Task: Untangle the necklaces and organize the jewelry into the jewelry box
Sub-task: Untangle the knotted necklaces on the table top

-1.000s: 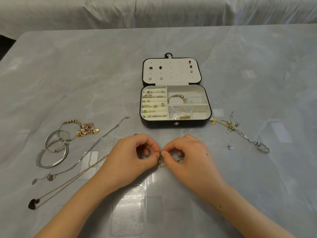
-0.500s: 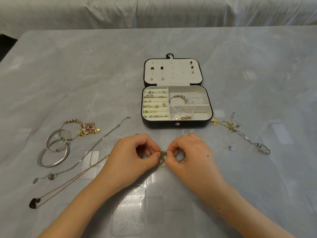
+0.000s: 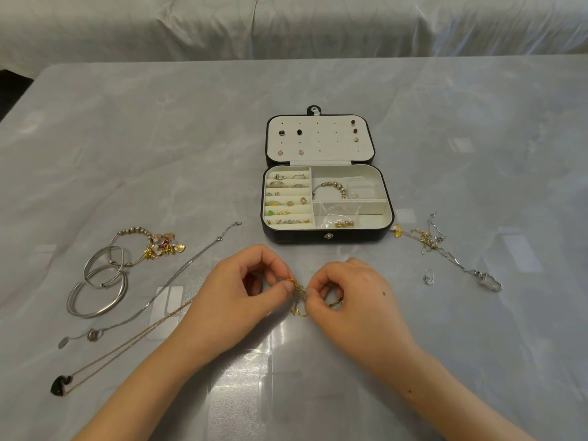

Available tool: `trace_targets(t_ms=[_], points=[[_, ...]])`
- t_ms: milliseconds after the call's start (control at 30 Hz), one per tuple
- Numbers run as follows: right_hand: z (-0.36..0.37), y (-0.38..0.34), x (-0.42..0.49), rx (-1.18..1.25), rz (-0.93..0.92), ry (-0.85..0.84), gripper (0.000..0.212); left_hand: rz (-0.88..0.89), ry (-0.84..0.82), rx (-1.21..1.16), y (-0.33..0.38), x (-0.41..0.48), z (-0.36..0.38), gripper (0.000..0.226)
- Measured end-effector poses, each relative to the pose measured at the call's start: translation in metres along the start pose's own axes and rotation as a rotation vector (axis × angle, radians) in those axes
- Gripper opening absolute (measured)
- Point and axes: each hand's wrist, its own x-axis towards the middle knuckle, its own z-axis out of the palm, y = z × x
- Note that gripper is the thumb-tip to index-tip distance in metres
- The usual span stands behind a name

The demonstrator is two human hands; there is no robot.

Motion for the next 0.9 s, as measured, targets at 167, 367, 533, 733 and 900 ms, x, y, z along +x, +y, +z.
trace_targets(t_ms=[167,367,533,733,900], points=[[-0.0009,0.0003,-0.0001,0.007,0.019,-0.003,0.012,-0.019,0.03,-0.079,0.0008,-0.0002,0.0004,0.019],[0.0009,0.0008,-0.0001,-0.026,-0.003,0.007,0.013,-0.052,0.032,-0.152,0.0006,0.0021,0.003,0.024],[0.0003,0.0028,-0.0015,-0.025,-0.092,0.085,0.019,-0.077,0.044,-0.168,0.0014,0.005,0.0054,0.014],[0.0011,-0.0019,-0.0004,-0.025,-0.171,0.135,0.024,-0.073,0.025,-0.167,0.0014,0.005,0.0056,0.012],[-0.0057,0.002,-0.0006,-0.045,-0.193,0.196,0.022,-0.082,0.034,-0.14,0.0017,0.0041,0.0042,0.009]])
